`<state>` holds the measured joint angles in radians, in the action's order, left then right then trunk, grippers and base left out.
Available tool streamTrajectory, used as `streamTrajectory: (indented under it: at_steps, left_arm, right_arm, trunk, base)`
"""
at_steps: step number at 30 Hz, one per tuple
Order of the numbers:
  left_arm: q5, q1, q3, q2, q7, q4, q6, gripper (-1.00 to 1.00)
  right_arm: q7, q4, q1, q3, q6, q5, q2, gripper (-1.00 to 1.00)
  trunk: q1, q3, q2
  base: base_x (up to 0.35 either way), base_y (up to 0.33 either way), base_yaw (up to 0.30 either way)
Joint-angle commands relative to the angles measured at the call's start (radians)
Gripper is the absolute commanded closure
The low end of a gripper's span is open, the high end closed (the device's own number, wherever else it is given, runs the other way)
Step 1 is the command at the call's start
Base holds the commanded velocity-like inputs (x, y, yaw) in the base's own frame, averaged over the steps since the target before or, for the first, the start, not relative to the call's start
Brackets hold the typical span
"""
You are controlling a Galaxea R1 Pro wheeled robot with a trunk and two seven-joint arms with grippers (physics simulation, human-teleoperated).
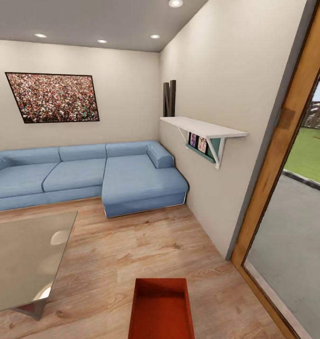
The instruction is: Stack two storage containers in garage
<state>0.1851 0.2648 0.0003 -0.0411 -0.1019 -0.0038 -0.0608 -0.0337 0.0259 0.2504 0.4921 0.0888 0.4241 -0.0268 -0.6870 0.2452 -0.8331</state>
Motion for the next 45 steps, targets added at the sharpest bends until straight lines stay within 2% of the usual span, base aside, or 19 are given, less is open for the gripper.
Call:
streamTrajectory:
  at_steps: [1, 30, 45]
  left_arm:
    - [0.009, 0.001, 0.000, 0.000, -0.004, 0.000, -0.005, -1.00]
    - [0.010, 0.001, 0.001, -0.002, -0.004, 0.000, -0.007, -1.00]
    - [-0.005, 0.001, -0.003, -0.002, -0.005, -0.011, -0.007, -1.00]
  right_arm:
    - [-0.002, 0.003, 0.001, 0.008, 0.005, 0.008, -0.001, -1.00]
    - [0.000, 0.003, 0.001, 0.009, 0.004, 0.010, -0.002, -1.00]
    - [0.000, 0.003, 0.001, 0.009, 0.005, 0.008, -0.002, -1.00]
  trunk:
    - [-0.001, 0.001, -0.001]
    - [-0.001, 0.002, -0.001]
    - [-0.001, 0.024, -0.001]
  base:
    - [0.181, 0.000, 0.000]
    - [0.009, 0.000, 0.000]
    - [0.000, 0.000, 0.000]
